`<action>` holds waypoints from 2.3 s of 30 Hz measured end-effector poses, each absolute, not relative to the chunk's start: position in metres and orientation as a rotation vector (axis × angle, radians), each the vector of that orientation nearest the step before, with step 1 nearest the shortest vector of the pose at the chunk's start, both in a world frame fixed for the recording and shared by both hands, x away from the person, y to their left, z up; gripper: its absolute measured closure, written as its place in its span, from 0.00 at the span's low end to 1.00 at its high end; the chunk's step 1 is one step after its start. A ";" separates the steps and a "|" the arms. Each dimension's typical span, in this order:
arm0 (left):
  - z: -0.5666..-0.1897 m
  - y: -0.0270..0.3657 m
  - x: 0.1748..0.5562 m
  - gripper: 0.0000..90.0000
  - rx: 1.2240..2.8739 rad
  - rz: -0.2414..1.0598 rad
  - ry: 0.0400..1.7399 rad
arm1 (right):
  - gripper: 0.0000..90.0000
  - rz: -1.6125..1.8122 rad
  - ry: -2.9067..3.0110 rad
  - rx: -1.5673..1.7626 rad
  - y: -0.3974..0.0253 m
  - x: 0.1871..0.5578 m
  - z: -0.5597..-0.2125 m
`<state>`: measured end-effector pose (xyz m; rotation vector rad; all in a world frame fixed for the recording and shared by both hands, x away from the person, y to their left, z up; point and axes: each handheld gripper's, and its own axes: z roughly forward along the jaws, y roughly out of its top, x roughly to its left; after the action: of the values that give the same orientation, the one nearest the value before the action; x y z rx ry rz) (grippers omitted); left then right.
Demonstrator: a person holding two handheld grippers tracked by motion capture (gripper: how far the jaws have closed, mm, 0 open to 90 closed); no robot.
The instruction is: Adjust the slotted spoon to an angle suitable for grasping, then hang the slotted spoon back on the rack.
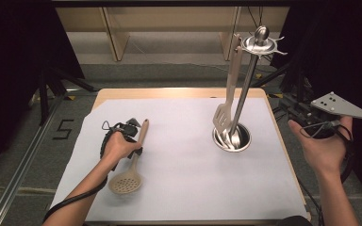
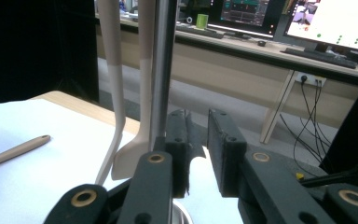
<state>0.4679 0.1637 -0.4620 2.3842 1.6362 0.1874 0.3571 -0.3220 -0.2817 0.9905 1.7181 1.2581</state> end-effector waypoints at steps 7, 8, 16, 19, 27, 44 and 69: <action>-0.458 0.154 0.474 0.80 2.432 0.099 1.712 | 0.88 1.263 1.734 1.013 -0.323 0.356 -0.283; -0.459 0.154 0.475 0.80 2.424 0.094 1.722 | 0.88 1.272 1.738 1.006 -0.324 0.357 -0.283; -0.460 0.168 0.473 0.86 2.316 0.042 1.727 | 0.88 1.271 1.744 1.035 -0.323 0.357 -0.285; -0.461 0.174 0.471 0.86 2.293 0.053 1.683 | 0.88 1.259 1.749 1.014 -0.324 0.358 -0.286; -0.444 0.194 0.449 0.86 2.114 0.150 1.507 | 0.88 1.263 1.742 1.023 -0.325 0.357 -0.288; -0.393 0.190 0.399 0.86 1.647 0.483 1.110 | 0.88 1.263 1.696 1.044 -0.339 0.346 -0.286; -0.340 0.125 0.377 0.86 1.582 0.508 0.883 | 0.78 1.387 1.763 0.980 -0.321 0.344 -0.282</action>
<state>0.3770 0.1249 -0.3397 1.5819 0.8831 0.5083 0.3436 -0.3214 -0.2824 0.9800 1.7635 1.3868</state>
